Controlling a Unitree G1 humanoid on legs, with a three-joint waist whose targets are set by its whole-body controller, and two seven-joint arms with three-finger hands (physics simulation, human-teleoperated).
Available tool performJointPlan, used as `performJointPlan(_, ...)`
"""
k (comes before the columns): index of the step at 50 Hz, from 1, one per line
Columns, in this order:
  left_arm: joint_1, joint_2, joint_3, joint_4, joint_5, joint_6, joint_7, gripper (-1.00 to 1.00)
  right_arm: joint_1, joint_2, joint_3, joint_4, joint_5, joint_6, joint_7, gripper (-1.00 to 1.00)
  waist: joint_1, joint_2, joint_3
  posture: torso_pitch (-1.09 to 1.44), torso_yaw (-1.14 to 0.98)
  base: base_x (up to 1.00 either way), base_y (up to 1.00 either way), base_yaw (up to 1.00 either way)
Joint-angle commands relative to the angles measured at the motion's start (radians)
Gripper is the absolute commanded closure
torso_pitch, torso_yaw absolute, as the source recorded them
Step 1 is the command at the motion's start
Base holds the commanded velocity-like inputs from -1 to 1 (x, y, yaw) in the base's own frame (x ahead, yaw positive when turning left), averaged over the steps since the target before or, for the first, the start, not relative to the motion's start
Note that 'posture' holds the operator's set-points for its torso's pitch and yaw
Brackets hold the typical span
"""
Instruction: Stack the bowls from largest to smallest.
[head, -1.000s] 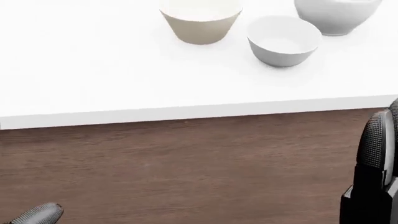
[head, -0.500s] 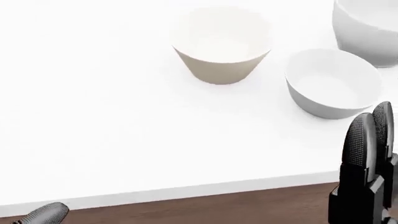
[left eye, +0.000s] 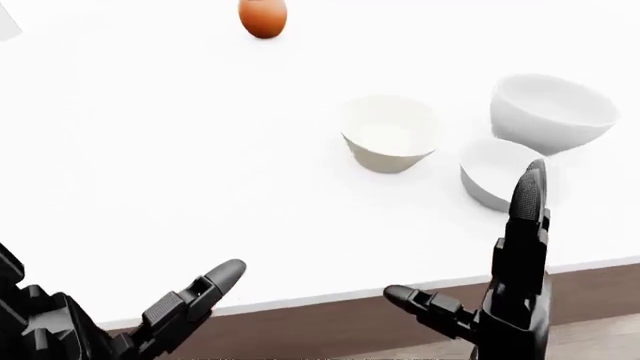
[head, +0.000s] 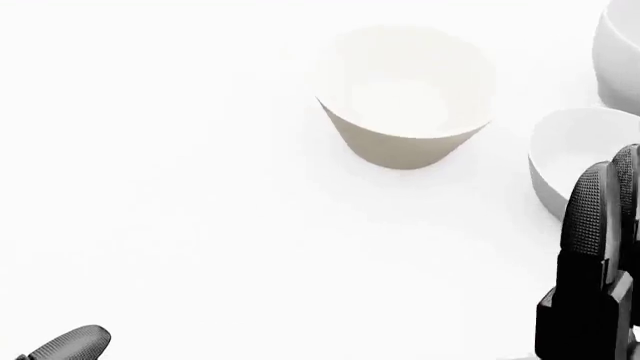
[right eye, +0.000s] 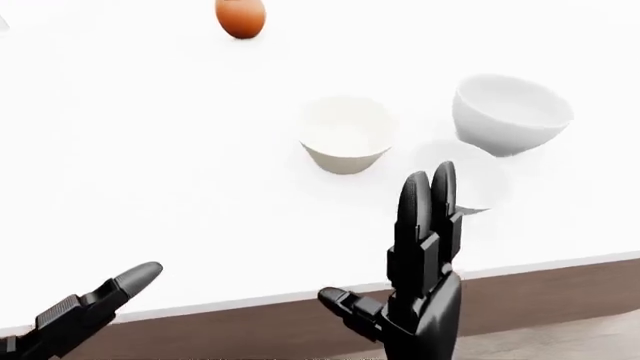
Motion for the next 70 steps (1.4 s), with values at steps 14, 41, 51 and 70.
performJointPlan(14, -0.005, -0.005, -0.011, -0.036, 0.002, -0.008, -0.001, -1.00, -0.004, -0.011, -0.024, -0.004, 0.001, -0.035, -0.045, -1.00, 0.021, -0.025, -0.032, 0.00, 0.00, 0.00, 0.00, 0.00)
performJointPlan(41, -0.004, -0.003, -0.010, -0.034, 0.001, -0.009, 0.001, -1.00, -0.008, -0.006, -0.009, -0.035, 0.029, 0.002, -0.003, -1.00, 0.019, -0.060, -0.002, 0.00, 0.00, 0.00, -0.10, 0.00)
performJointPlan(51, -0.004, -0.003, -0.010, -0.030, 0.002, -0.012, 0.003, -1.00, -0.010, -0.006, -0.010, -0.024, 0.029, 0.000, -0.005, -1.00, 0.033, 0.033, 0.009, 0.00, 0.00, 0.00, -0.14, 0.00)
performJointPlan(70, -0.003, -0.004, -0.010, -0.034, 0.000, -0.009, 0.002, -1.00, -0.014, -0.003, -0.003, -0.035, 0.023, 0.021, 0.007, -1.00, 0.022, -0.055, -0.003, 0.00, 0.00, 0.00, -0.14, 0.00)
